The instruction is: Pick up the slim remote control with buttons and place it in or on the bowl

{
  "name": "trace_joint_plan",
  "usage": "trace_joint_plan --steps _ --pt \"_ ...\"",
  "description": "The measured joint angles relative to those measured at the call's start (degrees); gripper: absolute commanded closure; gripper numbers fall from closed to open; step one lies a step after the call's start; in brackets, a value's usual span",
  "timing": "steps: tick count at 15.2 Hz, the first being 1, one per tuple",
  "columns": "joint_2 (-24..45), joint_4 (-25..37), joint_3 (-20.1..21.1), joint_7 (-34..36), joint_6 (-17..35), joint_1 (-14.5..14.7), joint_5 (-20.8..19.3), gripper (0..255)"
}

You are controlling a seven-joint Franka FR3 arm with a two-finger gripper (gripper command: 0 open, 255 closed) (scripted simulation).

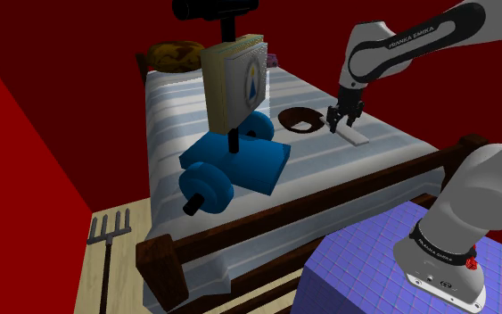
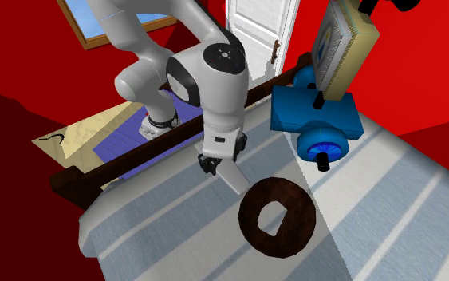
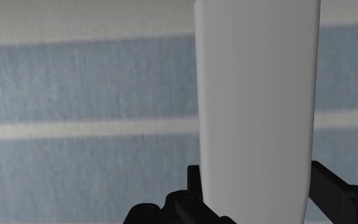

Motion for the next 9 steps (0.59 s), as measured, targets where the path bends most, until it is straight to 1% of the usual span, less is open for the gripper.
trace_joint_plan --steps 7,9 --pt "-2.2 3.8 0.5 0.0 -5.9 0.0 0.0 255" --pt "0.3 6.6 0.4 -0.2 -6.3 0.4 0.7 255"
